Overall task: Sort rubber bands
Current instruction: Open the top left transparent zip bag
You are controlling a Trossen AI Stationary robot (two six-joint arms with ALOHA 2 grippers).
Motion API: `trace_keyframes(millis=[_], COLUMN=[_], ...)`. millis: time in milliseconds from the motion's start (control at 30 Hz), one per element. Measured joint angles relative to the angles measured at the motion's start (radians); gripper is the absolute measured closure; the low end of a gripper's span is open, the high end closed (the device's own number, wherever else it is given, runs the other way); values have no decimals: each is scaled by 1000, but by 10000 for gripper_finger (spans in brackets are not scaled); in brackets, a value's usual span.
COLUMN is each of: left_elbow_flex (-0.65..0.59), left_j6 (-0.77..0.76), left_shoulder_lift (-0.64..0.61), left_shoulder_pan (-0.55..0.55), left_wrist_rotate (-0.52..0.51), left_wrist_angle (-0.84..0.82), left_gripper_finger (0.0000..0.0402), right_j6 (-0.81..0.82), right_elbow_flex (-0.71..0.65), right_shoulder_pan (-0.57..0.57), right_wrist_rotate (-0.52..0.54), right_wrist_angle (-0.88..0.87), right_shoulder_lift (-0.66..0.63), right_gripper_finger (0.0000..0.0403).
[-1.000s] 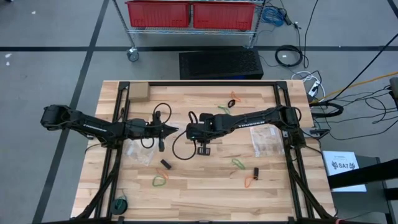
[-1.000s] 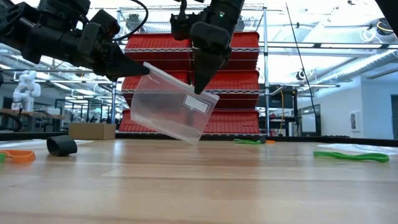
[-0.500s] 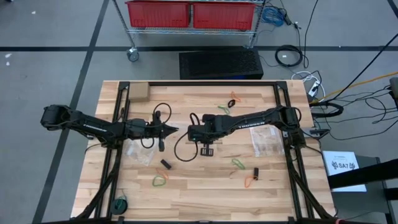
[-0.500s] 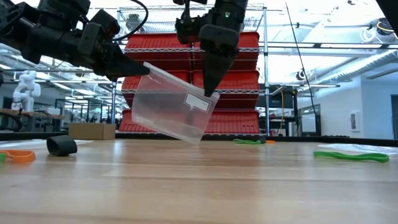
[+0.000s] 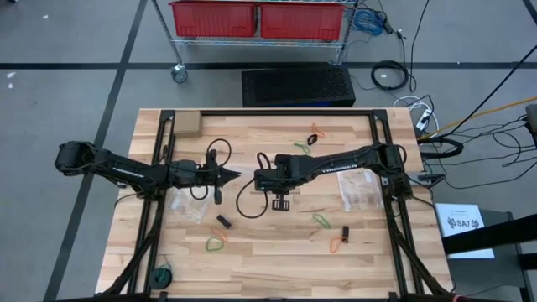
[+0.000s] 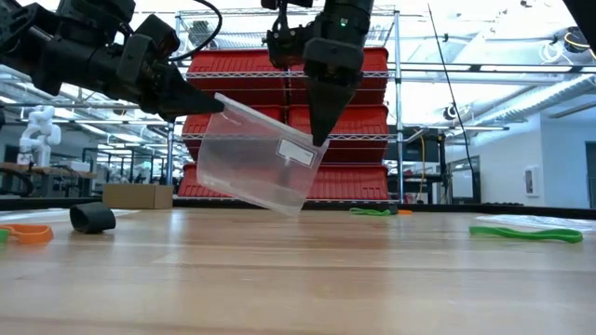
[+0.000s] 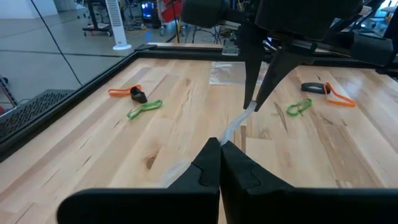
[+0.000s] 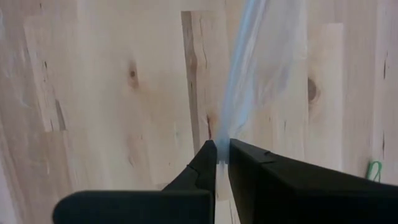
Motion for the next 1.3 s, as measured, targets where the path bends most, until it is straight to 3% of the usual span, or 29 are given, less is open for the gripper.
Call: trace_keyframes(millis=[400,900,1167,1300], left_elbow_flex=[0,0,0,0], left_j6=[-3,-6,-32,-36], left_shoulder_lift=[0,-1,0,0], left_shoulder_pan=[0,0,0,0], left_wrist_rotate=[0,-5,-4,12], left_wrist_angle=[0,4,-1,-4], left_gripper_finger=[401,401,401,401], right_j6=[11,28,53,98], right_elbow_flex=[0,-1,-1,-5], right_shoulder_pan=[9,10,10,10], right_wrist_rotate=[1,24,32,139], right_wrist_angle=[0,-25,-138,-207], right_shoulder_lift=[-1,-53,-154,-200], right_gripper_finger=[392,272,255,264])
